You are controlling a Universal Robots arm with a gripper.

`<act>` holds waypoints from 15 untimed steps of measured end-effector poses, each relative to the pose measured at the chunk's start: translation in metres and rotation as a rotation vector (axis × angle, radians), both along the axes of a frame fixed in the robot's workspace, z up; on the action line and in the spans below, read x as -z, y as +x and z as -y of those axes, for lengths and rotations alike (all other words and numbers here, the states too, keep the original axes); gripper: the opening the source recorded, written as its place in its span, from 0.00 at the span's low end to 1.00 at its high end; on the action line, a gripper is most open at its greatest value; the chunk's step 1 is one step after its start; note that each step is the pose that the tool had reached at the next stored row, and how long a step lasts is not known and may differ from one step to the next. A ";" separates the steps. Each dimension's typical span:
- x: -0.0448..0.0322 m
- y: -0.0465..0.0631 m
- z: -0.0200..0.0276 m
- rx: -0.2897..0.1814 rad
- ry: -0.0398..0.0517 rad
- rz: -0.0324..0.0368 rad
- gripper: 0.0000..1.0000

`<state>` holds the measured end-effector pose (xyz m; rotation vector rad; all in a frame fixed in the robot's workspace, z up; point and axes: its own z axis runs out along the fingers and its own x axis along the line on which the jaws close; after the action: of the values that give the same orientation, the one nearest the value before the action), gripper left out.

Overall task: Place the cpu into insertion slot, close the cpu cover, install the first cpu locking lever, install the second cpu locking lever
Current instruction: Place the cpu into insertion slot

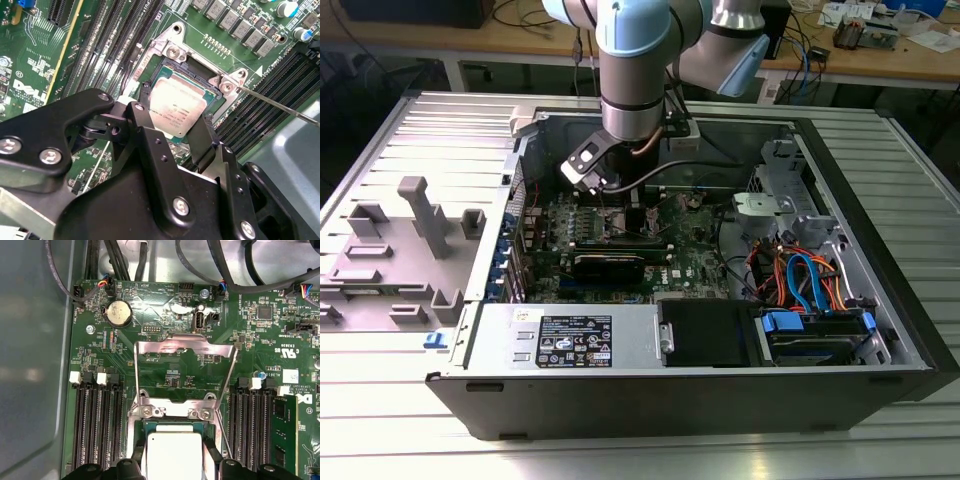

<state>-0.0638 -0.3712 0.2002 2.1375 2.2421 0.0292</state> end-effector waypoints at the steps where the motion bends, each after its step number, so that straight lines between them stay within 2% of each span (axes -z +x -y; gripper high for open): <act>1: 0.0000 0.000 0.0000 0.000 -0.0001 0.0000 0.54; 10: 0.0001 0.000 0.0001 0.002 0.0001 -0.0002 0.53; 14: -0.0018 0.000 0.0002 0.029 0.0003 -0.0008 0.53; 15: -0.0032 0.001 0.0002 0.039 0.0000 -0.0028 0.53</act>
<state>-0.0631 -0.3714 0.2034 2.1819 2.2013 0.0249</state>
